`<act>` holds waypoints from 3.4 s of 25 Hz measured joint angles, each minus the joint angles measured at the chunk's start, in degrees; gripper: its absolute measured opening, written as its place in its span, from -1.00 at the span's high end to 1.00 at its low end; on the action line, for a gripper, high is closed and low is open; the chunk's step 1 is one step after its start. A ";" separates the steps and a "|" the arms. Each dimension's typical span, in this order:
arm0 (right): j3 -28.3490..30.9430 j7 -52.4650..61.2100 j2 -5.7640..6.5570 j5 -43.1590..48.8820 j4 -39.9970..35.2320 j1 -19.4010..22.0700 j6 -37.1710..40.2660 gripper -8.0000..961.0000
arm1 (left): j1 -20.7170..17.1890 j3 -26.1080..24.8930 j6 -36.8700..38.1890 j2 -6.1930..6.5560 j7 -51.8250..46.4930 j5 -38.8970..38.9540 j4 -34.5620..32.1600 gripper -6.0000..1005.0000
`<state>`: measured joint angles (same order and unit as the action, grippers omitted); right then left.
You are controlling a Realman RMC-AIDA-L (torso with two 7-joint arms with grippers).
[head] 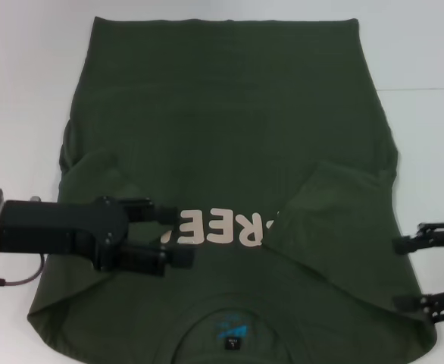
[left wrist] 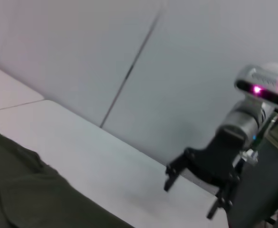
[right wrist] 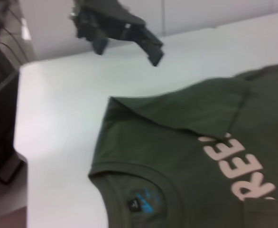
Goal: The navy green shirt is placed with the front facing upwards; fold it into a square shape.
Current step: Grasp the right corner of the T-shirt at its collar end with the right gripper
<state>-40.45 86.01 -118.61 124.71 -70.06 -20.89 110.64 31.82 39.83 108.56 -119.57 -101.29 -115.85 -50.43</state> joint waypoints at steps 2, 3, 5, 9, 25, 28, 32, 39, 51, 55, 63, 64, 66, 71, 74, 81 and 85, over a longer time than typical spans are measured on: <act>-0.16 3.82 -0.74 0.86 -6.22 0.38 1.27 -0.81 | 0.04 0.64 -0.01 -0.39 0.56 0.00 0.08 -0.90; -0.47 5.74 -1.02 1.40 -8.91 0.35 1.92 -0.81 | 0.15 1.01 -0.05 -0.47 0.60 0.00 0.09 -0.89; -1.20 9.97 -1.15 2.44 -12.20 -0.12 2.70 -0.81 | 0.32 1.97 -0.16 -0.76 0.64 0.03 0.12 -0.89; -1.85 21.27 -0.84 6.62 -14.01 -3.45 1.68 -0.80 | 0.34 2.84 -0.23 -1.30 1.02 0.09 0.17 -0.89; -20.12 38.13 -1.28 31.69 -13.61 -10.47 -2.63 -0.77 | 1.05 3.14 -3.32 -2.23 4.56 0.05 5.41 -0.89; -22.57 39.52 -1.36 31.83 -13.51 -10.48 -2.99 -0.73 | 1.05 3.15 -3.60 -2.25 4.88 0.06 5.98 -0.89; -26.08 40.98 -1.45 32.25 -13.49 -10.17 -3.16 -0.65 | 0.92 3.15 -3.73 -2.25 5.34 0.14 6.11 -0.89; -29.09 42.69 -1.48 32.72 -13.86 -8.58 -5.21 -0.51 | 0.70 3.15 -3.96 -2.25 5.39 0.37 6.14 -0.89; -32.17 43.69 -1.45 34.09 -12.14 -8.46 -4.91 -0.67 | 1.02 3.15 -4.26 -2.50 5.40 0.51 6.14 -0.89; -32.71 44.09 -1.51 34.17 -11.51 -8.39 -5.84 -0.66 | 1.05 3.15 -4.50 -2.51 5.40 0.54 6.14 -0.89; -34.67 45.19 -1.54 35.42 -9.12 -8.38 -8.42 -0.65 | 1.03 3.15 -4.70 -2.60 5.40 0.54 6.14 -0.89; -34.90 45.25 -1.54 35.60 -8.94 -8.36 -8.60 -0.65 | 1.00 3.14 -4.69 -2.60 5.40 0.54 6.14 -0.89; -35.14 45.26 -1.54 35.70 -8.49 -8.35 -8.66 -0.65 | 0.95 3.08 -4.70 -2.60 5.40 0.54 6.14 -0.89; -35.23 45.34 -1.55 35.67 -7.49 -8.40 -9.12 -0.53 | 0.79 3.10 -4.73 -2.60 5.40 0.54 6.14 -0.89; -35.23 45.89 -1.55 35.68 -7.42 -8.41 -9.72 -0.46 | 0.70 2.94 -4.74 -2.60 5.40 0.54 6.14 -0.90; -36.35 47.41 -1.55 35.64 -6.43 -8.35 -10.60 -0.31 | 0.55 2.70 -4.74 -2.60 5.40 0.54 6.14 -0.89; -38.01 48.21 -1.55 35.66 -6.77 -7.83 -10.87 0.05 | 0.33 2.58 -4.69 -2.60 5.40 0.54 6.14 -0.89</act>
<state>-78.46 134.22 -120.15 160.38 -76.83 -28.72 99.77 32.15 42.41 103.86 -122.17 -95.89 -115.31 -44.29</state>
